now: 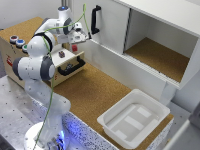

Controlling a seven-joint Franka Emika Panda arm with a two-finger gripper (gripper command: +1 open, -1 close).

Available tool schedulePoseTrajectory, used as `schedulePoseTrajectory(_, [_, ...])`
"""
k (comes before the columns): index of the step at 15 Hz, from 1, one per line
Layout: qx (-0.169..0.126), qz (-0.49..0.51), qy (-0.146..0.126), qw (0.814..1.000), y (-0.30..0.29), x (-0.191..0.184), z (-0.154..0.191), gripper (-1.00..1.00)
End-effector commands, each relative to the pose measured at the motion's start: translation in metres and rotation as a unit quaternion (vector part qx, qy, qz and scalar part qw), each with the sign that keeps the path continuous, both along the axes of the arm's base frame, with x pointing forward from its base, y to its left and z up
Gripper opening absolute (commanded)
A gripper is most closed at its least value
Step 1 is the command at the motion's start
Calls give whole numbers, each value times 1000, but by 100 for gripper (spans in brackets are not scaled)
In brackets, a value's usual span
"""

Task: Put the pink object inside the right cabinet

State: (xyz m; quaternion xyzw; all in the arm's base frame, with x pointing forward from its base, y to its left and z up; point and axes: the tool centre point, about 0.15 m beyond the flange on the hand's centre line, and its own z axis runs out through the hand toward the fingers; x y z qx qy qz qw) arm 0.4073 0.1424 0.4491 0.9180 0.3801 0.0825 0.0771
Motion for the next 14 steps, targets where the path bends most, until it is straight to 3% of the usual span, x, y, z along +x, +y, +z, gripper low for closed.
schedulePoseTrajectory(1, [9, -70, -25, 997, -89, -15, 9, -100])
schedulePoseTrajectory(7, [39, -167, 2, 985, -164, -8, -15, -100])
schedulePoseTrajectory(10, [83, -217, -5, 973, -207, 1, -10, -100])
schedulePoseTrajectory(14, [75, -261, -13, 962, -265, 25, 4, -100])
